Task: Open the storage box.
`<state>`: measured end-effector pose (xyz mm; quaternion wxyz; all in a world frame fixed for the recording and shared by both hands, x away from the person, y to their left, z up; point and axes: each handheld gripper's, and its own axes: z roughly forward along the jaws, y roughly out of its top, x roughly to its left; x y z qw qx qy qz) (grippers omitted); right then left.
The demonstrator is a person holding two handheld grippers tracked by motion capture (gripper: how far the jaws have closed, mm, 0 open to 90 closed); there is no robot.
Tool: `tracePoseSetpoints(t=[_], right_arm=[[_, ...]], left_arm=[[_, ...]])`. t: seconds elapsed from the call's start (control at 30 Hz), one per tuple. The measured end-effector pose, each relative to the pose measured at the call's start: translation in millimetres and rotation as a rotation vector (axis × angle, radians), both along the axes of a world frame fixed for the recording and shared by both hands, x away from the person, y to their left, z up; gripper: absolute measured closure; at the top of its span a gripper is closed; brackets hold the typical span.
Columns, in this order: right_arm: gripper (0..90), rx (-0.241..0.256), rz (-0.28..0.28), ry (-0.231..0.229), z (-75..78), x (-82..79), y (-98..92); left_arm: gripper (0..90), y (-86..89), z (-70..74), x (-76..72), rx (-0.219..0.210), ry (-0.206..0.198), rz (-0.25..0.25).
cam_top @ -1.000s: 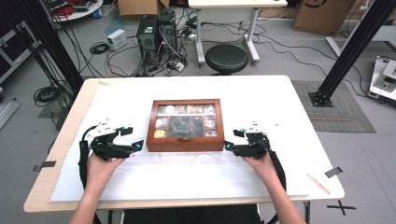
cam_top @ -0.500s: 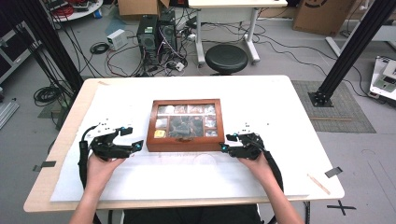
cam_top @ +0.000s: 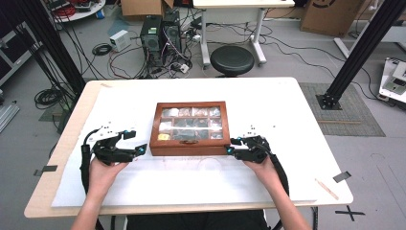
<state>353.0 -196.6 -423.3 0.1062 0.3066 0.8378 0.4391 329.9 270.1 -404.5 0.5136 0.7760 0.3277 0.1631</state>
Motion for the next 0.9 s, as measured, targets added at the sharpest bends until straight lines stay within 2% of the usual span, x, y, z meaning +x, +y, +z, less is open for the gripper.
tracePoseSetpoints(t=[0.27,0.33,0.37,0.47,0.6,0.63,0.8,0.83,0.9], right_arm=[[58.5,0.019,-0.005,-0.012,1.9,-1.0,-0.8],[58.4,0.012,-0.007,-0.028,2.9,-2.3,-0.1],[62.6,0.0,-0.012,-0.048,3.5,-3.9,1.1],[62.7,-0.002,-0.019,-0.071,5.0,-4.9,2.8],[63.0,0.002,-0.031,-0.086,6.5,-5.4,3.2],[62.8,0.001,-0.047,-0.104,8.5,-5.9,4.1],[62.6,0.014,-0.076,-0.123,13.0,-6.2,5.4],[52.8,0.0,-0.117,-0.148,15.1,-6.4,7.2],[53.7,0.01,-0.127,-0.154,17.3,-5.8,6.4]], left_arm=[[25.0,-0.9,-0.2,0.1,-0.001,0.003,-0.003],[24.9,-0.9,-0.2,0.1,-0.002,0.004,-0.003],[24.9,-0.9,-0.2,0.0,-0.002,0.003,-0.003],[24.9,-1.0,-0.1,-0.3,-0.005,0.003,-0.002],[25.0,-0.4,0.1,-0.2,-0.002,0.001,-0.001],[24.9,-0.3,0.2,-0.3,-0.002,0.002,-0.001],[24.9,0.6,0.5,-0.8,-0.007,0.001,0.001],[24.9,0.7,0.7,-1.1,-0.008,0.001,0.002],[24.9,1.0,0.9,-1.6,-0.012,0.0,0.002]])
